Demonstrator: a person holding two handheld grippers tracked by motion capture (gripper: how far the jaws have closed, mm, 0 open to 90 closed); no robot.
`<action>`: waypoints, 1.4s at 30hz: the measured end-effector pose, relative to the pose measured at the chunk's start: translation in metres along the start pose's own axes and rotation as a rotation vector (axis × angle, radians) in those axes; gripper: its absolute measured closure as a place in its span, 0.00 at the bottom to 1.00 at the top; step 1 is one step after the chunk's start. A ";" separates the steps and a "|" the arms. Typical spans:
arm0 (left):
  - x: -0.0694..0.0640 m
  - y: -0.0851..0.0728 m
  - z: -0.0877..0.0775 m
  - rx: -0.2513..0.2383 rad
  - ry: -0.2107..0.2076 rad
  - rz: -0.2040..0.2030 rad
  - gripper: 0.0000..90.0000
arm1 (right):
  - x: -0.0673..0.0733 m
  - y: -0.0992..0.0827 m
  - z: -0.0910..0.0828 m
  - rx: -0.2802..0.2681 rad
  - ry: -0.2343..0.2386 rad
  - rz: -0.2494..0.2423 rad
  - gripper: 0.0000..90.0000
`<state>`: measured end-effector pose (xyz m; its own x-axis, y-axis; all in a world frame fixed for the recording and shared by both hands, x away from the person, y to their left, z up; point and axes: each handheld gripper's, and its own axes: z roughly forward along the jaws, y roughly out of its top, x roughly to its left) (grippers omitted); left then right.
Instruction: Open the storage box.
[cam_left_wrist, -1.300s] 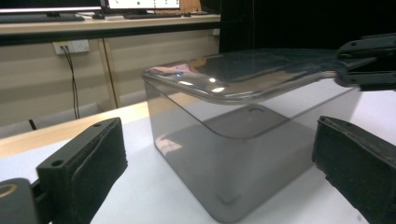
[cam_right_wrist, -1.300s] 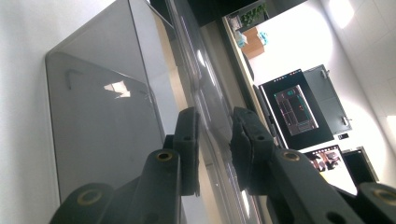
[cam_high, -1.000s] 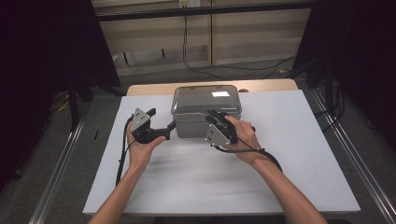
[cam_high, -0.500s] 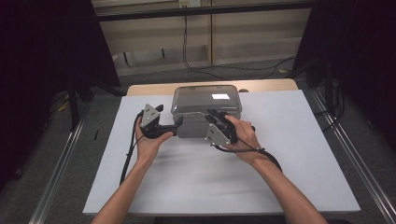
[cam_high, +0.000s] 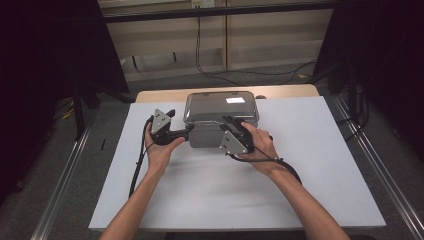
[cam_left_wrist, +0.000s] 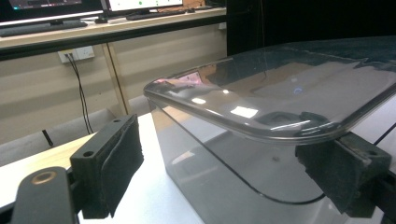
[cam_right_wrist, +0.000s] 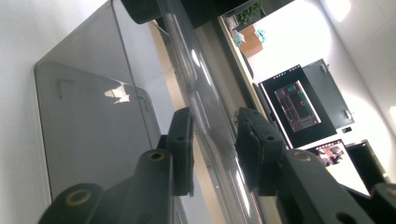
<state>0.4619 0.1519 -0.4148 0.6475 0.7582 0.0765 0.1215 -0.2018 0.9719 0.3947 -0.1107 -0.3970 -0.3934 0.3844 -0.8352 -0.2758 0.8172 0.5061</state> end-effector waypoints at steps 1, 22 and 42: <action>0.000 0.001 0.000 0.001 0.000 -0.001 0.16 | -0.001 -0.001 0.000 -0.002 -0.001 0.010 0.72; 0.001 0.011 0.001 -0.039 -0.006 0.000 0.21 | -0.019 -0.032 -0.013 -0.013 -0.021 0.307 0.46; 0.002 0.015 0.000 -0.042 0.008 -0.007 0.21 | -0.038 -0.058 -0.015 -0.027 -0.031 0.505 0.44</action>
<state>0.4653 0.1501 -0.4002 0.6406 0.7646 0.0714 0.0939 -0.1703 0.9809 0.4123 -0.1793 -0.3912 -0.4570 0.7417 -0.4909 -0.0807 0.5151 0.8533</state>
